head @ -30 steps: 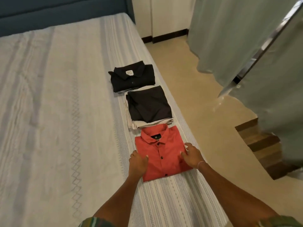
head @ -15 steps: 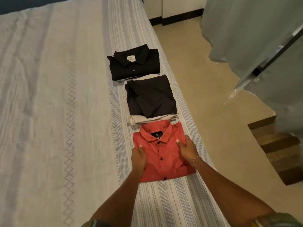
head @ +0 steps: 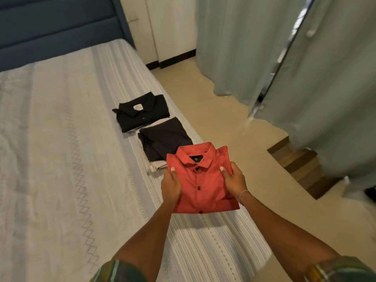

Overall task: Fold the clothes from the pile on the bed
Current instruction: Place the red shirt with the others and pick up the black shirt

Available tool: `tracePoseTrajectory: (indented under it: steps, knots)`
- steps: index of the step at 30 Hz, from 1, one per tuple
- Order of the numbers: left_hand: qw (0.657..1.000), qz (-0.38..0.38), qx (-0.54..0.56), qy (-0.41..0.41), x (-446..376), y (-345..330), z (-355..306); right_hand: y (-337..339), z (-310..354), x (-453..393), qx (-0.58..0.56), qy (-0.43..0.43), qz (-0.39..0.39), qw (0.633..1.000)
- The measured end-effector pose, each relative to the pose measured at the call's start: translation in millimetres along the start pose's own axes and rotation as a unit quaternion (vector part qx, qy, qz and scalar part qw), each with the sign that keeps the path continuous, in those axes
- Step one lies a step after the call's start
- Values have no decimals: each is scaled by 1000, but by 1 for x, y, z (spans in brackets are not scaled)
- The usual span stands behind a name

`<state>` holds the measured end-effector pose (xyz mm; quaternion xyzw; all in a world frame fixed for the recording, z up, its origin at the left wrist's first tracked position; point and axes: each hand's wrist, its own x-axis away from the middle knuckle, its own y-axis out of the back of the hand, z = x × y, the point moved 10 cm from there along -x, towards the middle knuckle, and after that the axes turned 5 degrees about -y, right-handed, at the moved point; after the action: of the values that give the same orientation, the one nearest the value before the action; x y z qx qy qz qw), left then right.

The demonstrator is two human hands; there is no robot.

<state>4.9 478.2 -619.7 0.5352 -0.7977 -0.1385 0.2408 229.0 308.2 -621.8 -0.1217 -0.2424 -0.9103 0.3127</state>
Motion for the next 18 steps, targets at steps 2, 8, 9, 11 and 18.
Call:
tracePoseTrajectory:
  steps: [2, 8, 9, 11, 18]
  knots:
    - [998, 19, -10, -54, 10, 4, -32, 29, 14, 25, -19, 9, -39, 999]
    - [978, 71, -42, -190, 53, 2, -120, 114, 43, 100, -33, 40, -156, 986]
    - [973, 87, -44, -212, 67, -1, -137, 131, 44, 118, -46, 42, -183, 981]
    - [964, 112, -45, -236, 88, -13, -160, 159, 47, 145, -60, 45, -222, 972]
    - [922, 219, -29, -319, 190, -96, -236, 281, 13, 257, -83, 50, -378, 921]
